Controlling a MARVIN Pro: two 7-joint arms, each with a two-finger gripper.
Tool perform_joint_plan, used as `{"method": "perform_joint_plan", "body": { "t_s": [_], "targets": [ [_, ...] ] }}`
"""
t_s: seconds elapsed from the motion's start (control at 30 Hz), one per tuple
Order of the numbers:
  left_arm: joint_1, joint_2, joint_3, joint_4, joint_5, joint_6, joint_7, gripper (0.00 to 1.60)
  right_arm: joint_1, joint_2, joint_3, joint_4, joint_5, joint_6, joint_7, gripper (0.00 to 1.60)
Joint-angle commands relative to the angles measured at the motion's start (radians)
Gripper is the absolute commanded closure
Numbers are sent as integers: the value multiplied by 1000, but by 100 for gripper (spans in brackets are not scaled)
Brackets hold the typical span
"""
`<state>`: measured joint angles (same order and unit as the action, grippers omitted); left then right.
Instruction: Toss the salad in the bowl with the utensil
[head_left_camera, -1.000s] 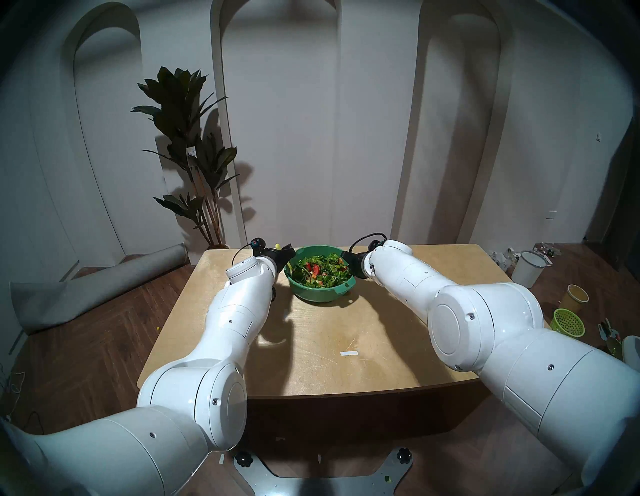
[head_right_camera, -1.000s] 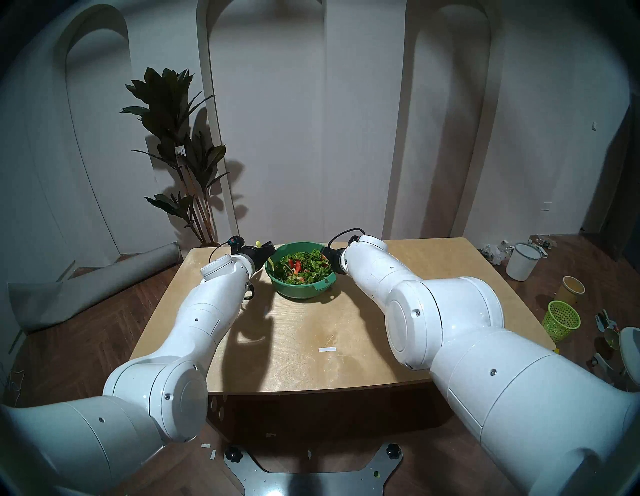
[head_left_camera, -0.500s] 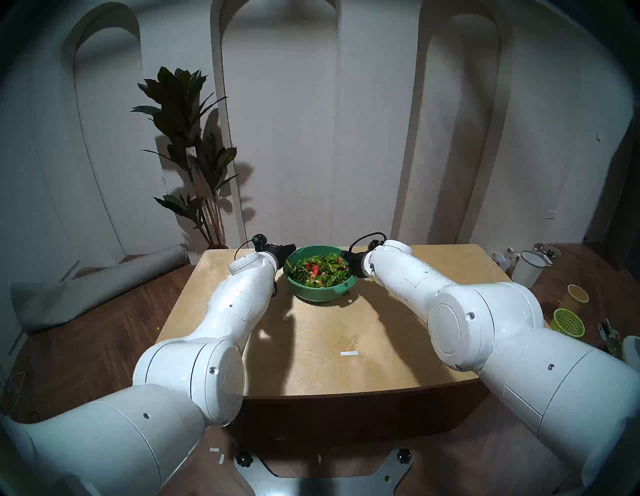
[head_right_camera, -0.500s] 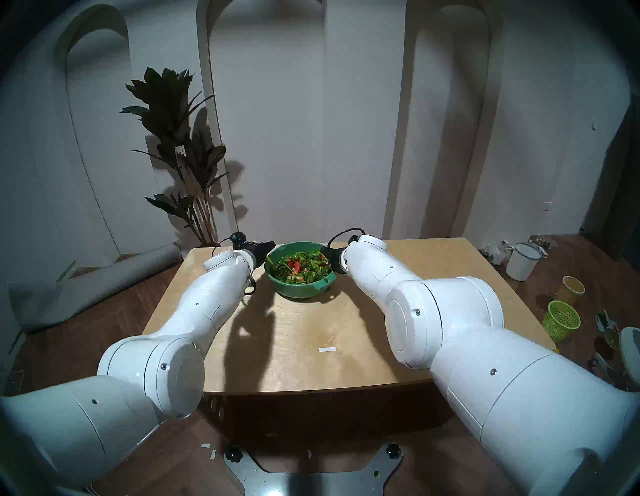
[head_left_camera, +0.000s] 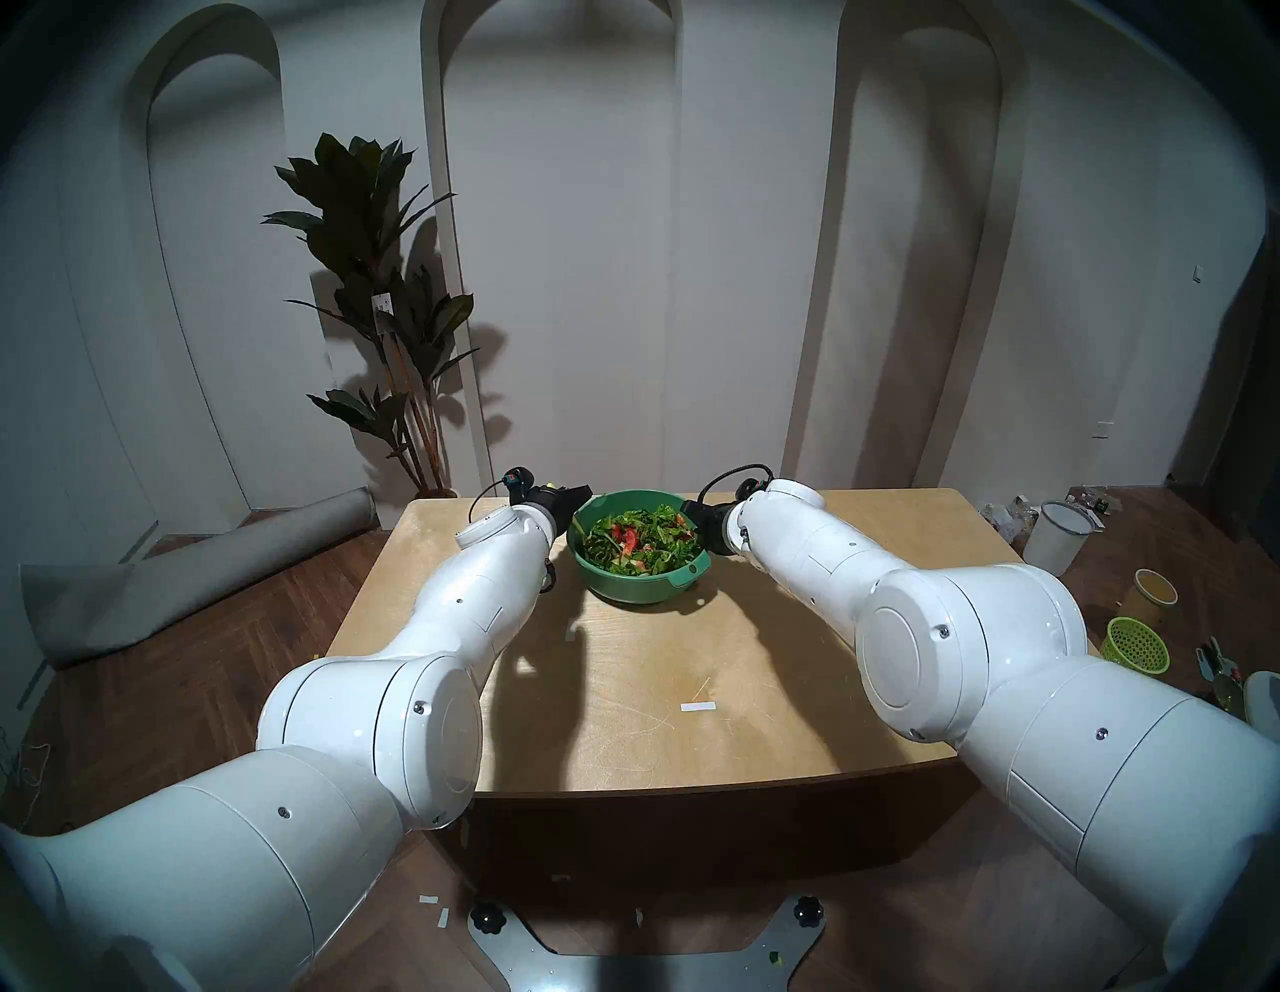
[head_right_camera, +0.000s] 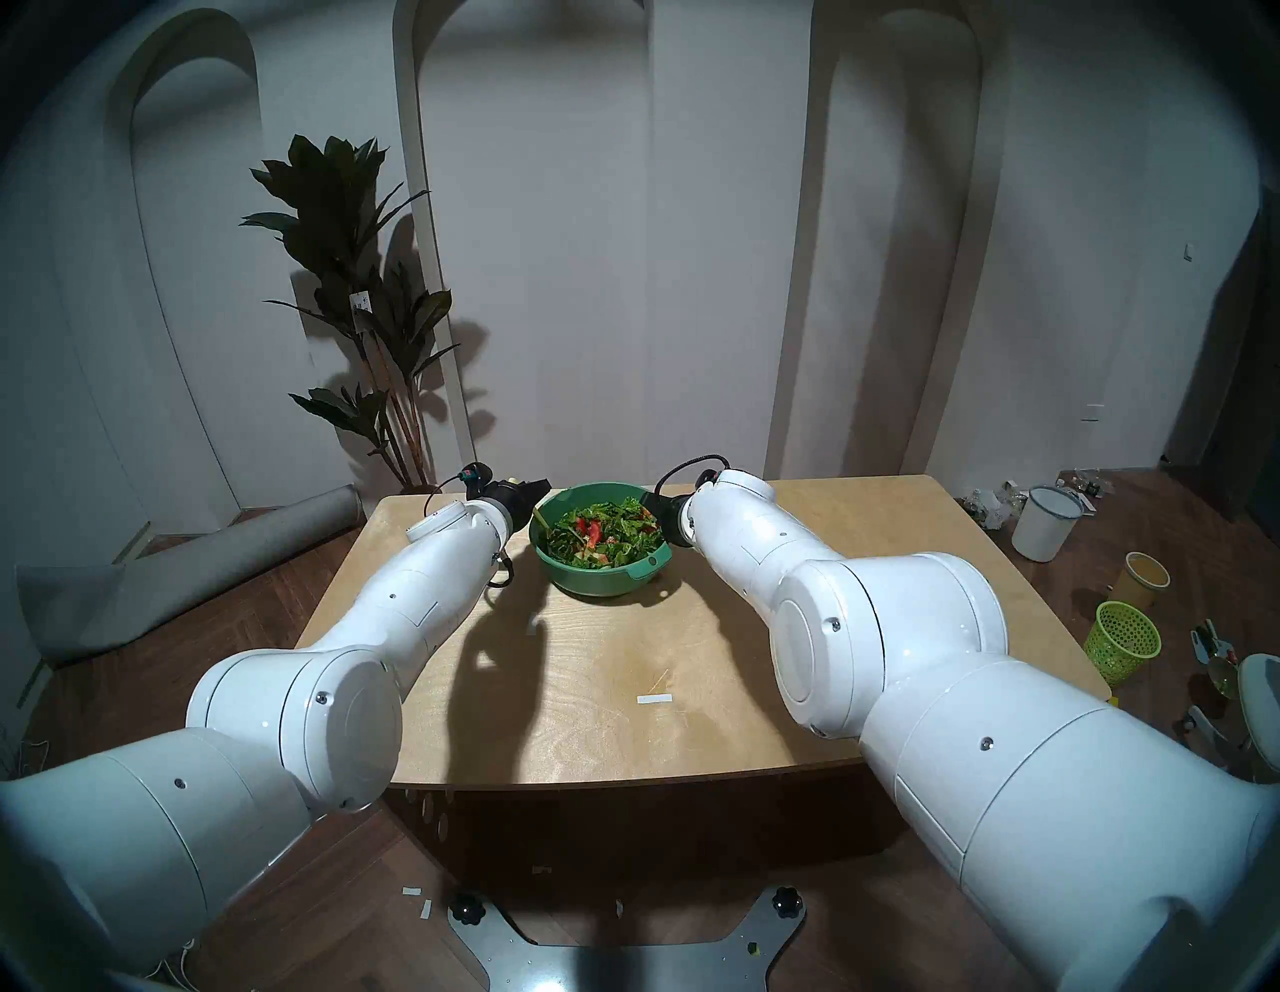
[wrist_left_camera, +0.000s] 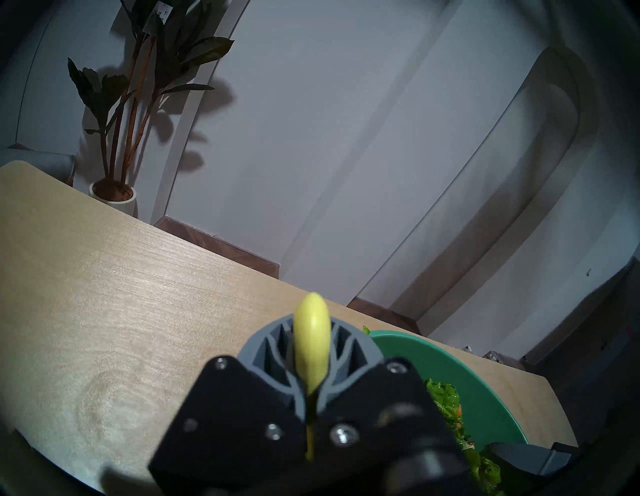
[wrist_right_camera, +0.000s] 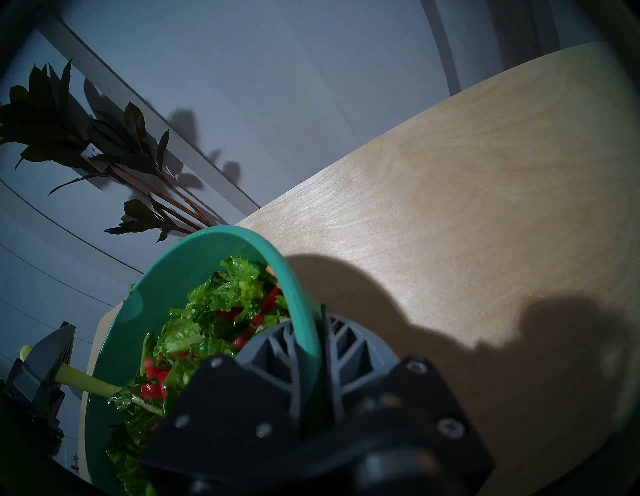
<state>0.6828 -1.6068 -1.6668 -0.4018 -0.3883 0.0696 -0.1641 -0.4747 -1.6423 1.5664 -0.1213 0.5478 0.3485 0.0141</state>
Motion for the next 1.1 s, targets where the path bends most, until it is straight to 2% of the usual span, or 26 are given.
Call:
{"method": "perform_joint_plan", "body": {
  "t_s": [0.0, 0.43, 0.77, 1.07],
  "targets": [
    [-5, -19, -3, 7, -16, -75, -73, 160, 38, 3, 3, -29, 2, -19, 10, 131],
    [27, -42, -5, 3, -44, -98, -120, 160, 39, 2, 3, -28, 2, -23, 10, 131],
    [42, -71, 7, -5, -52, -67, -108, 160, 39, 2, 3, -27, 3, -24, 9, 131],
    [58, -103, 20, -78, -69, -20, -112, 160, 40, 2, 3, -25, 3, -23, 7, 131]
  ]
}}
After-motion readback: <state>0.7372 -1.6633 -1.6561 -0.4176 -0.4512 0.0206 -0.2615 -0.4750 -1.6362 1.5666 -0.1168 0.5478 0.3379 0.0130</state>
